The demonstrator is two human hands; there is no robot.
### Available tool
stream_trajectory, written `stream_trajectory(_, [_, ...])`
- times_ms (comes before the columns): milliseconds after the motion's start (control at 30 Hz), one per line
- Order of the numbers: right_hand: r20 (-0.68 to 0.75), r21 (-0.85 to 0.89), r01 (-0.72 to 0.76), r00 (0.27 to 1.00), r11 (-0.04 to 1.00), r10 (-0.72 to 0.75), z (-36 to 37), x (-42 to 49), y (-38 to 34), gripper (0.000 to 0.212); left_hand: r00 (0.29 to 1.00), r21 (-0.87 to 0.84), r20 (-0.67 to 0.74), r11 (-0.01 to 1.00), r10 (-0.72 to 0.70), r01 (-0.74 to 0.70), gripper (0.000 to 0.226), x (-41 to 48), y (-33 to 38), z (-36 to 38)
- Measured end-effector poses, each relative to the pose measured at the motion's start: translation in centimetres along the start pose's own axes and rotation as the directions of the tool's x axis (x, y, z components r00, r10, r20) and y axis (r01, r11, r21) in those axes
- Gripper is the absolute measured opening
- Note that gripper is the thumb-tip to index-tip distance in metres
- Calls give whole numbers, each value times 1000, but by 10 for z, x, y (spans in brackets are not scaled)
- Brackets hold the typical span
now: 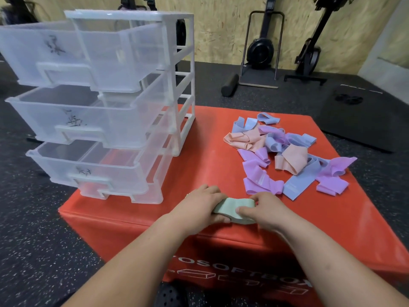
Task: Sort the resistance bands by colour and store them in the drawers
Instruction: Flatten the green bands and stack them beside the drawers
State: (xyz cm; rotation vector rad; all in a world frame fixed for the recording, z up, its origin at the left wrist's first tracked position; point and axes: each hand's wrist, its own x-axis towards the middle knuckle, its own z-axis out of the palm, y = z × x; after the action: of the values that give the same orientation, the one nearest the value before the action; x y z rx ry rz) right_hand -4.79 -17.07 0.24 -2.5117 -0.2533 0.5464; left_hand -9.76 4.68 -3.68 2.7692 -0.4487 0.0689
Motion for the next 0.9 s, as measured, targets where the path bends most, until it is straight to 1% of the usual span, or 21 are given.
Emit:
stream_trajectory(200, [-36,64,-46,998,997,48,9,-11,-12,26,1000,-53,-31,999,-1,0,62,-4,-4,2])
stream_trajectory(300, [-80,73,-47,995,996,53,10,-19,-20,34,999,-63,-31,998,11,-13,68,-6,-3,-1])
stream_trajectory(333, [-115,75,-16,993,997,24,9,-22,-23,36,999,-76,-42,997,9,-12,72,-8,-2,-4])
stream_trajectory(400, [-172,87,110,981,990,-94,3,-25,-33,43,997,-165,-74,986,-26,13,79,-11,1,-14])
stream_trajectory(433, [-186,94,182,969,979,-162,-2,-25,-40,46,995,-246,-80,968,-62,41,80,-12,2,-21])
stream_trajectory(500, [-193,125,295,944,947,-268,-14,-20,-52,54,987,-386,-96,919,-125,79,74,-9,4,-34])
stream_trajectory(600, [-174,210,403,912,891,-372,-34,-2,-72,62,959,-560,-158,822,-234,108,68,0,3,-47])
stream_trajectory(667, [-173,263,449,893,854,-416,-45,14,-86,62,927,-614,-193,777,-321,140,69,9,0,-49])
stream_trajectory(733, [-187,296,466,884,834,-428,-54,36,-100,59,885,-622,-235,762,-403,182,57,20,-4,-51])
stream_trajectory(767, [-186,328,457,889,827,-418,-56,47,-106,57,858,-649,-242,733,-454,205,51,25,-5,-53])
stream_trajectory(833, [-150,422,412,910,808,-386,-58,74,-115,51,798,-734,-221,635,-561,243,46,38,-6,-55])
stream_trajectory(900, [-107,518,353,930,779,-351,-55,104,-121,44,750,-808,-168,525,-639,267,54,54,-9,-54])
